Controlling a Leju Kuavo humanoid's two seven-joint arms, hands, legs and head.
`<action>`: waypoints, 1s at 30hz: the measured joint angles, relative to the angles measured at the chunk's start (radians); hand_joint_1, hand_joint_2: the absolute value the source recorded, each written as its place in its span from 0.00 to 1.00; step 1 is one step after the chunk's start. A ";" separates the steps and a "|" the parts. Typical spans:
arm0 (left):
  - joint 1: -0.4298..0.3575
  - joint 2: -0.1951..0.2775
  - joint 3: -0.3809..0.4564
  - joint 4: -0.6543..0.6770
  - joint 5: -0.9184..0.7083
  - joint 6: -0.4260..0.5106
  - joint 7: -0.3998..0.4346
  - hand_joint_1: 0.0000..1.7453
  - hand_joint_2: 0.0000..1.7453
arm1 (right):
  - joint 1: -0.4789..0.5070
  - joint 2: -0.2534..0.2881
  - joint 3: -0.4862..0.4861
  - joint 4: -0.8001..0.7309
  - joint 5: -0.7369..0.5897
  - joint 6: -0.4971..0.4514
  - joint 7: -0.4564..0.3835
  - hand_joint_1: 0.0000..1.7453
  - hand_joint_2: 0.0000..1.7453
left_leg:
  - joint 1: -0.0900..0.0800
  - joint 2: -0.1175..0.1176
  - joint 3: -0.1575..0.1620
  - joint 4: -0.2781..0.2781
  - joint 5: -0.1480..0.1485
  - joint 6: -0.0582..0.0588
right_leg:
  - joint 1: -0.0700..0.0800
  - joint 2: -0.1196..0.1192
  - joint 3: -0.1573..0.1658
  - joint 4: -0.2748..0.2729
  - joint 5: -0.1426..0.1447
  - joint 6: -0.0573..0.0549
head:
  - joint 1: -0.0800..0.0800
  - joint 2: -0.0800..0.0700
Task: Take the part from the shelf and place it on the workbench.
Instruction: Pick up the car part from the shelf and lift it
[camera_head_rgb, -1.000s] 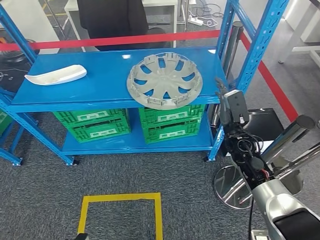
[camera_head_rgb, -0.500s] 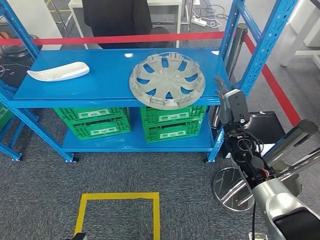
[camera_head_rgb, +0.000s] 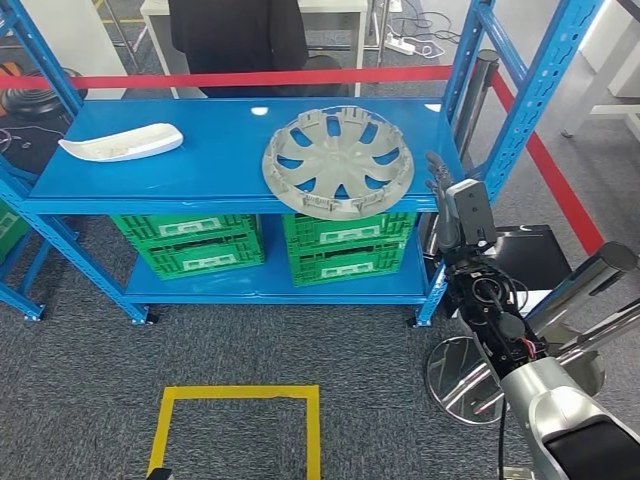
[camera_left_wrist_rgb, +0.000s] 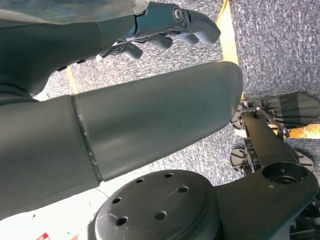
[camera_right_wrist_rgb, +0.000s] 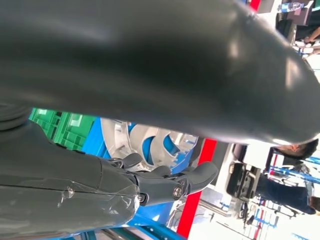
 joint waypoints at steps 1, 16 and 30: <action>0.000 0.000 0.000 0.000 0.000 0.000 0.000 0.00 0.00 | 0.000 0.000 0.000 0.000 0.000 0.000 0.000 0.00 0.00 | 0.000 0.000 0.000 0.000 0.000 0.000 | 0.000 0.000 0.000 0.000 0.000 0.000 | 0.000 0.000; 0.001 0.000 -0.001 0.000 0.006 0.002 0.000 0.00 0.00 | 0.000 0.000 -0.001 0.001 -0.005 -0.025 -0.011 0.00 0.50 | 0.001 0.000 0.001 -0.001 0.001 -0.001 | 0.003 0.000 0.000 0.001 0.000 -0.001 | 0.000 0.000; 0.006 0.007 -0.002 0.000 0.024 -0.013 -0.018 0.00 0.00 | -0.003 0.001 0.004 0.005 0.020 -0.035 0.006 0.00 1.00 | 0.000 -0.003 0.014 -0.016 -0.015 0.033 | -0.006 0.000 0.003 0.025 0.001 0.025 | 0.000 0.000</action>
